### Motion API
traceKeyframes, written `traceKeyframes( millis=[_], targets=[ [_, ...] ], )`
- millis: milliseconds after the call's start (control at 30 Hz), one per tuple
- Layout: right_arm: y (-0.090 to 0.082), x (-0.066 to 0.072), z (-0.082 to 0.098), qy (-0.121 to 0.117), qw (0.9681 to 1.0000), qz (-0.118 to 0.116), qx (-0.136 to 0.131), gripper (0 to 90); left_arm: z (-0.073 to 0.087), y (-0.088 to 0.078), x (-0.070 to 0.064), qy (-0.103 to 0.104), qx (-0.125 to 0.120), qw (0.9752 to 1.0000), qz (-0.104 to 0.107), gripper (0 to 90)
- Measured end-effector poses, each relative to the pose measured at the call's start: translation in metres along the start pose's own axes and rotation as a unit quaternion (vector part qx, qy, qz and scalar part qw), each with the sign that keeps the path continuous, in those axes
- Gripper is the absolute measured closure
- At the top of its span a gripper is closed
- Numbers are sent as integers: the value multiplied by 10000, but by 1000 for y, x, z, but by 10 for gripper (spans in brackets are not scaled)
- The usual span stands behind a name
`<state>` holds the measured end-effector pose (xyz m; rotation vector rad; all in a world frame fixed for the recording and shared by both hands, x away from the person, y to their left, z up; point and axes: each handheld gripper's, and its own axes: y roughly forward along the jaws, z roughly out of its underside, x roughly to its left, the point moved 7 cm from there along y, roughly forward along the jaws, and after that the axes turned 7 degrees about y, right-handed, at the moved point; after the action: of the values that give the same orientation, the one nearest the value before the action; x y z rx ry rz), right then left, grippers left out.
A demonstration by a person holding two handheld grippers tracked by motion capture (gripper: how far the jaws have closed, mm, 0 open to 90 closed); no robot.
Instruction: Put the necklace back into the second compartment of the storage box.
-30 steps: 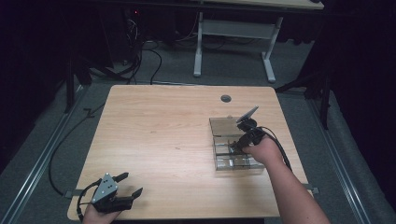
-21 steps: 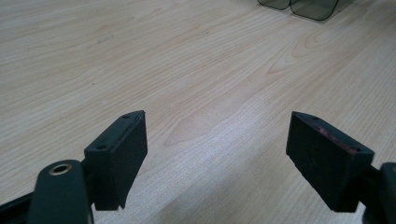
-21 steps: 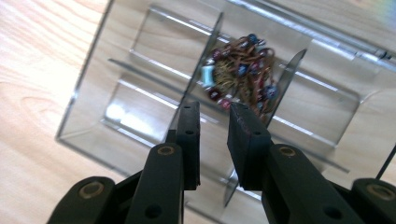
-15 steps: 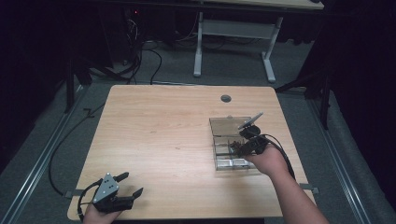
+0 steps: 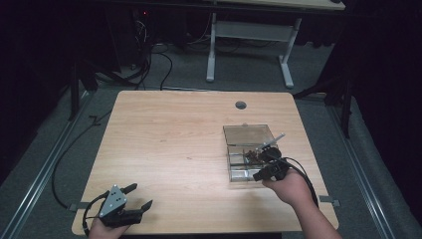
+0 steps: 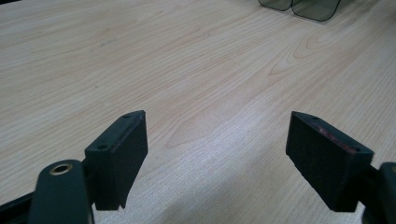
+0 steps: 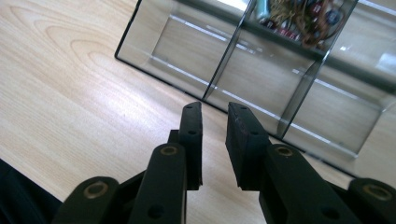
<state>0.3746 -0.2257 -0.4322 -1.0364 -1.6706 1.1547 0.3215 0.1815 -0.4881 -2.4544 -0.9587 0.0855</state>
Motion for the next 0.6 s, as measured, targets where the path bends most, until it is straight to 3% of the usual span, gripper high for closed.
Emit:
traceKeyframes(
  millis=[267, 333, 600],
  targets=[
    [11, 1, 19, 26, 9996, -198, -175, 731, 1, 1, -1, 17, 42, 10000, 11, 215],
    [14, 2, 24, 10, 9997, -139, -176, 730, 1, 1, -1, 38, 47, 10000, 11, 214],
    [24, 1, 38, -34, 9977, -137, -656, 713, 1, 2, -2, 57, 65, 10000, 8, 215]
  ],
)
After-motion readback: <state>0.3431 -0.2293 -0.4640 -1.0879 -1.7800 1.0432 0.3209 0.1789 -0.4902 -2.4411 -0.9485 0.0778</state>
